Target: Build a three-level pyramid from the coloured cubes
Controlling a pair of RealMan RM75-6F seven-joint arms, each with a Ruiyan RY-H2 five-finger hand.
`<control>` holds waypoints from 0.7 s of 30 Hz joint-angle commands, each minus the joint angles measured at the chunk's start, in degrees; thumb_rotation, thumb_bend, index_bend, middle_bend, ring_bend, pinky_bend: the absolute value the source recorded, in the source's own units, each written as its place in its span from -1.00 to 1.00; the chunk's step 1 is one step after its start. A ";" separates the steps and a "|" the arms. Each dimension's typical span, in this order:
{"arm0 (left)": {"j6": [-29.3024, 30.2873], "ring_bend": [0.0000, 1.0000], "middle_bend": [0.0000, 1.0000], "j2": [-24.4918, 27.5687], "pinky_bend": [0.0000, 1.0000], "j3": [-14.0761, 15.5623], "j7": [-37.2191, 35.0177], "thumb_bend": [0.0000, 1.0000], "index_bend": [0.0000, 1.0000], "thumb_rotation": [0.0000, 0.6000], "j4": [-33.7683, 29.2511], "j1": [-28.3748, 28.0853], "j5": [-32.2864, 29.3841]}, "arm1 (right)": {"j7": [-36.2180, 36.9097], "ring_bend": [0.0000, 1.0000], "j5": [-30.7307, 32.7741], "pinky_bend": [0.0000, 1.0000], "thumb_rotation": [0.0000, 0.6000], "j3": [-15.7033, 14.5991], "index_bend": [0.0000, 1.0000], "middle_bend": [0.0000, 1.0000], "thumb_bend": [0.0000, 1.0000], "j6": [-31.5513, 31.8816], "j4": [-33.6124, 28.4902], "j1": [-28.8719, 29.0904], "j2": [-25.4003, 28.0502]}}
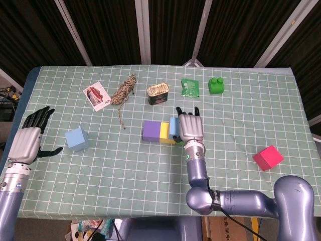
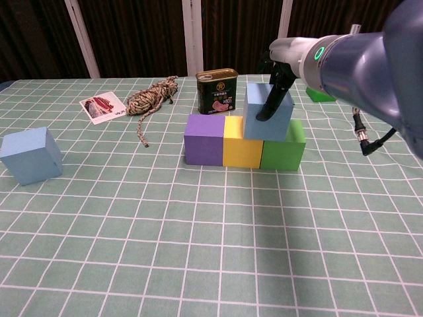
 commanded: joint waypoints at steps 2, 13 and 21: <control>-0.04 -1.00 -1.00 0.00 -0.88 0.02 0.07 -0.84 -1.00 1.00 0.02 -0.01 -0.08 | 0.07 -0.34 0.03 -1.00 1.00 -0.02 -0.74 -0.09 -0.54 -0.07 0.13 -0.04 -0.06; -0.03 -1.00 -1.00 0.07 -0.88 -0.04 0.09 -0.84 -1.00 1.00 -0.07 -0.03 -0.26 | -0.10 -0.49 0.01 -1.00 1.00 -0.19 -0.94 -0.32 -0.54 -0.21 -0.25 -0.13 0.12; 0.10 -1.00 -1.00 0.13 -0.88 -0.05 0.02 -0.84 -1.00 1.00 -0.15 0.01 -0.12 | 0.29 -0.56 -0.31 -1.00 1.00 -0.06 -1.00 -0.47 -0.54 0.14 -0.72 -0.19 0.02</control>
